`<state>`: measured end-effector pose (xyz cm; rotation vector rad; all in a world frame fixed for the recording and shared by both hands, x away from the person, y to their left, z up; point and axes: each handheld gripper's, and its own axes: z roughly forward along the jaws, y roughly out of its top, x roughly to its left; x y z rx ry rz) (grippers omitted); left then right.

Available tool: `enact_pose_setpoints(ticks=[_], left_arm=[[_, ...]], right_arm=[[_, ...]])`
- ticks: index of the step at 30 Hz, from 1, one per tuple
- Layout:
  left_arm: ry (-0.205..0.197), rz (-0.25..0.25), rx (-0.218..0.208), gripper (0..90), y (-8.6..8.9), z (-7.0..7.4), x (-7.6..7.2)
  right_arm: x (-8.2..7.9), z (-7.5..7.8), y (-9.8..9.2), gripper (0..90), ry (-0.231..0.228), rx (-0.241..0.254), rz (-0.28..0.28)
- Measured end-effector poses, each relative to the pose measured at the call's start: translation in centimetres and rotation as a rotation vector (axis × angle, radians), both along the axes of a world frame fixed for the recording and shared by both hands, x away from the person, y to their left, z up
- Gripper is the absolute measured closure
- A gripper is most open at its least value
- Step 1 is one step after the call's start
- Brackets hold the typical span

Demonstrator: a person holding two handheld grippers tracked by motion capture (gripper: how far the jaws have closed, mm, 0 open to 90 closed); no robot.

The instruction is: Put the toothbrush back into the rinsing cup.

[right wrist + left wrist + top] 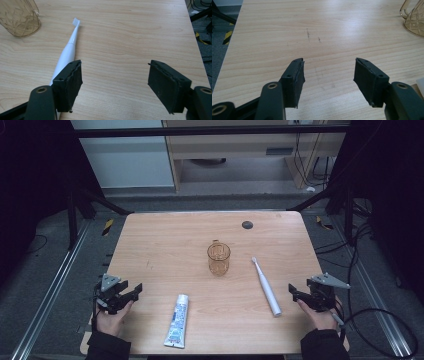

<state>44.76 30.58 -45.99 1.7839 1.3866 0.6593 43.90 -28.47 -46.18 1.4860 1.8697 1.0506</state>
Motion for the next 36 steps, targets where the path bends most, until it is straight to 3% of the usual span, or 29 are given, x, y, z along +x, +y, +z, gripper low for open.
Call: enact_pose_setpoints(ticks=[10, 16, 26, 36], left_arm=[[0.032, -0.010, 0.047, 44.3, -0.2, -0.1, -0.1], [0.036, -0.019, 0.054, 44.0, -0.3, -0.2, 0.0], [0.045, -0.028, 0.057, 44.3, -0.6, -0.3, 0.2], [0.059, -0.037, 0.063, 44.6, -0.7, -0.4, 0.3]], right_arm=[[-0.3, 0.8, 1.3, 32.8, 0.007, -0.042, 0.049], [-0.2, 1.4, 2.4, 35.8, 0.019, -0.062, 0.069], [1.1, 1.7, 4.5, 42.0, 0.074, -0.057, 0.101], [2.5, 0.8, 6.5, 49.3, 0.138, -0.093, 0.142]])
